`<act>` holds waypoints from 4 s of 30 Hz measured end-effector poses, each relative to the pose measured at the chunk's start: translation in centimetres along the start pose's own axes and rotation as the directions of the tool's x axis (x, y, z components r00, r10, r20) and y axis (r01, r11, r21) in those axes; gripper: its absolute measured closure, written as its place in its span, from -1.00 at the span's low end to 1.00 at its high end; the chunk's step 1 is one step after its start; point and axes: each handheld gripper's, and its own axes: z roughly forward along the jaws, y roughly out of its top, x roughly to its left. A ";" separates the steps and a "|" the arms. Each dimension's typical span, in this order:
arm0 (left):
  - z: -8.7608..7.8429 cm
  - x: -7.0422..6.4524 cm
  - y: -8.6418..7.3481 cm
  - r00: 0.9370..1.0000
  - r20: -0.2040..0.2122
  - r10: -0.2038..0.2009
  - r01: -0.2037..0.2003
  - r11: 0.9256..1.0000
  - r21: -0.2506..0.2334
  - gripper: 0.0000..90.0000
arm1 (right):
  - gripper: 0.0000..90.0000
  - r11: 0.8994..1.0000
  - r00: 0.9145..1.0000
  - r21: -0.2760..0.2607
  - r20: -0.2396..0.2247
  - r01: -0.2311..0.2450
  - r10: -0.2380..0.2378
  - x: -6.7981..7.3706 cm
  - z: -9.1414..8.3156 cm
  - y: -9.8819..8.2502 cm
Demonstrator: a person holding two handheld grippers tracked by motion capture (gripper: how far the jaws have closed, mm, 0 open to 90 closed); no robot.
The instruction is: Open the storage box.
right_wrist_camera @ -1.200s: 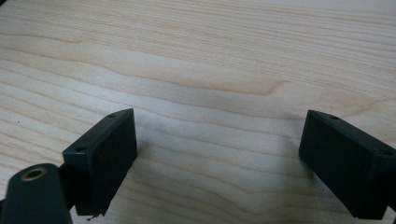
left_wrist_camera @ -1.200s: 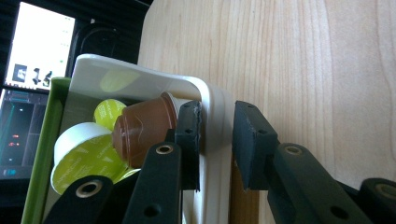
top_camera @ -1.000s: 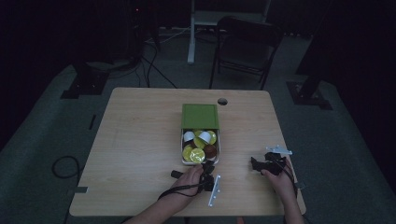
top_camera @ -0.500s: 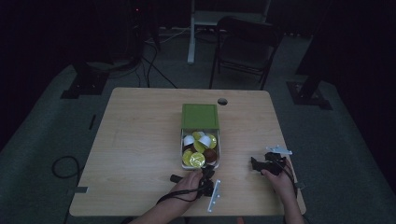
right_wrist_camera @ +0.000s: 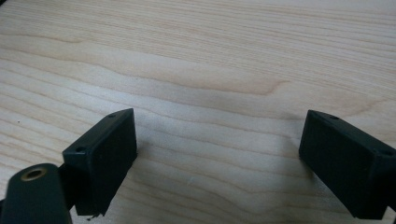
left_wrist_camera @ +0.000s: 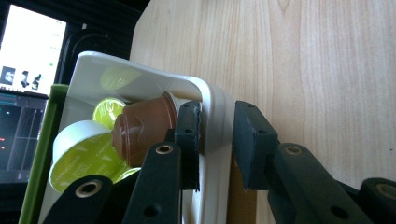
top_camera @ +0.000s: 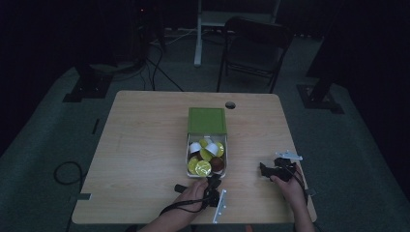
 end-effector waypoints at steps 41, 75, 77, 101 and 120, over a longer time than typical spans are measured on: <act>-4.3 0.0 -5.0 0.930 0.157 -0.332 0.335 0.942 0.005 0.46 | -0.76 1.000 1.000 0.000 0.000 0.000 0.000 0.0 0.0 0.0; -7.4 0.7 -11.7 0.817 0.119 -0.564 0.555 0.826 0.101 0.39 | -0.76 1.000 1.000 0.000 0.000 -0.001 0.001 0.0 0.0 0.0; -7.6 0.7 -12.4 0.805 0.109 -0.583 0.574 0.812 0.109 0.37 | -0.76 1.000 1.000 0.000 0.000 -0.001 0.001 0.0 0.0 0.0; -8.5 2.5 -18.4 0.611 0.032 -0.791 0.787 0.611 0.081 0.12 | -0.76 1.000 1.000 0.000 0.000 0.000 0.000 0.0 0.0 0.0; -9.2 3.3 -22.1 0.423 -0.026 -0.906 0.906 0.422 0.020 -0.60 | -0.76 1.000 1.000 0.001 -0.001 0.000 0.000 0.0 0.0 0.0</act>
